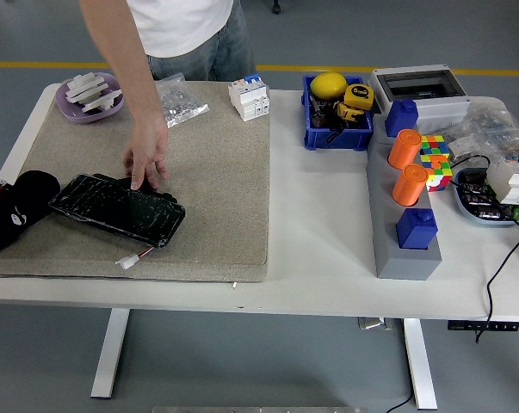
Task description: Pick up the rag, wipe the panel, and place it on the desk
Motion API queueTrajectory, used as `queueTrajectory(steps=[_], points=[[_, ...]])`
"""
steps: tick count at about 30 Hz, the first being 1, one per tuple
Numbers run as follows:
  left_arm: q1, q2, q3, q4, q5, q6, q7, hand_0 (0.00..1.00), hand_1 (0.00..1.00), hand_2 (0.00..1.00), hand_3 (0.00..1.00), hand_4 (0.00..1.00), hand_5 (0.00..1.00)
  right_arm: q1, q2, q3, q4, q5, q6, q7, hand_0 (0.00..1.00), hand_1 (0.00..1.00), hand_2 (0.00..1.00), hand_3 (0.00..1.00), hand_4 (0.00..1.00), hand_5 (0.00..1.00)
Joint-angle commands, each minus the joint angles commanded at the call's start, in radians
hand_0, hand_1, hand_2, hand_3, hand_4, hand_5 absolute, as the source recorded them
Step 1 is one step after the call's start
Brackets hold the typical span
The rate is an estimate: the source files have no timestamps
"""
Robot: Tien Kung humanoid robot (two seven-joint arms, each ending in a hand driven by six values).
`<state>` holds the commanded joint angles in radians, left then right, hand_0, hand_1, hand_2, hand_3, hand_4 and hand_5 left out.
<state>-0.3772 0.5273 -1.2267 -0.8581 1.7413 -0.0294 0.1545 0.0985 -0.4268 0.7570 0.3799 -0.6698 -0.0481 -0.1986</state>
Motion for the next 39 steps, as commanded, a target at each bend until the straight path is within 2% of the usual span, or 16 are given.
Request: queueTrajectory(steps=[5,6,11,12,17,18,23,24,26,29,30,35,36,39], points=[[0.000,0.000,0.005,0.007,-0.012,0.021,-0.007,0.367,0.430,0.662,0.607,0.733,0.102,-0.002,0.000,-0.001,-0.002,0.005,0.000,0.000,0.759,0.608,0.625,0.608,0.998,0.629],[0.000,0.000,0.006,0.010,-0.012,0.023,-0.008,0.350,0.339,0.604,0.591,0.700,0.084,-0.003,0.000,0.002,-0.002,0.004,0.000,0.000,0.760,0.608,0.625,0.607,0.998,0.628],[0.002,-0.002,0.012,0.015,-0.002,0.029,-0.006,0.350,0.339,0.604,0.591,0.700,0.084,-0.003,0.001,0.014,-0.002,0.001,-0.002,0.001,0.760,0.608,0.625,0.607,0.998,0.628],[0.002,-0.003,0.014,0.016,0.000,0.031,-0.006,0.329,0.307,0.583,0.580,0.632,0.074,-0.002,0.000,0.014,-0.002,0.001,-0.002,0.001,0.760,0.608,0.625,0.608,0.998,0.628],[-0.002,-0.007,0.023,0.033,0.008,0.056,-0.008,0.329,0.307,0.583,0.580,0.632,0.074,-0.001,0.000,0.014,-0.004,0.003,-0.003,0.002,0.760,0.608,0.625,0.608,0.998,0.628],[-0.001,-0.007,0.024,0.035,0.013,0.063,-0.007,0.313,0.289,0.577,0.566,0.527,0.027,-0.001,0.000,0.014,-0.004,0.003,-0.003,0.002,0.762,0.608,0.625,0.608,0.998,0.629],[0.006,-0.006,0.011,0.030,0.035,0.088,-0.006,0.313,0.289,0.577,0.566,0.527,0.027,-0.002,0.001,0.012,-0.005,0.005,-0.001,0.002,0.762,0.608,0.625,0.608,0.998,0.629],[0.008,-0.004,0.005,0.025,0.042,0.091,-0.004,0.269,0.222,0.569,0.553,0.364,0.002,-0.003,0.001,0.012,-0.006,0.006,-0.001,0.002,0.761,0.610,0.625,0.608,0.998,0.629],[0.013,-0.002,-0.011,0.011,0.053,0.094,-0.001,0.269,0.222,0.569,0.553,0.364,0.002,-0.002,0.000,0.010,-0.007,0.006,-0.001,0.002,0.761,0.610,0.625,0.608,0.998,0.629],[0.031,0.001,-0.058,-0.034,0.083,0.094,0.012,0.269,0.222,0.569,0.553,0.364,0.002,-0.002,-0.001,0.009,-0.007,0.007,0.000,0.002,0.761,0.610,0.625,0.608,0.998,0.629],[0.036,0.002,-0.069,-0.045,0.092,0.092,0.016,0.259,0.191,0.561,0.544,0.351,0.002,-0.002,-0.001,0.008,-0.007,0.007,0.000,0.001,0.761,0.611,0.625,0.610,0.998,0.630],[0.113,0.004,-0.171,-0.203,0.162,0.071,0.080,0.259,0.191,0.561,0.544,0.351,0.002,-0.003,-0.001,0.008,-0.009,0.008,0.002,0.001,0.761,0.611,0.625,0.610,0.998,0.630],[0.129,0.003,-0.186,-0.236,0.171,0.068,0.093,0.251,0.184,0.561,0.548,0.379,0.002,-0.004,-0.001,0.007,-0.010,0.010,0.002,0.001,0.762,0.612,0.625,0.611,0.998,0.630],[0.182,-0.001,-0.212,-0.344,0.187,0.058,0.132,0.251,0.184,0.561,0.548,0.379,0.002,-0.008,-0.001,0.008,-0.013,0.012,0.004,0.002,0.762,0.612,0.625,0.611,0.998,0.630]])
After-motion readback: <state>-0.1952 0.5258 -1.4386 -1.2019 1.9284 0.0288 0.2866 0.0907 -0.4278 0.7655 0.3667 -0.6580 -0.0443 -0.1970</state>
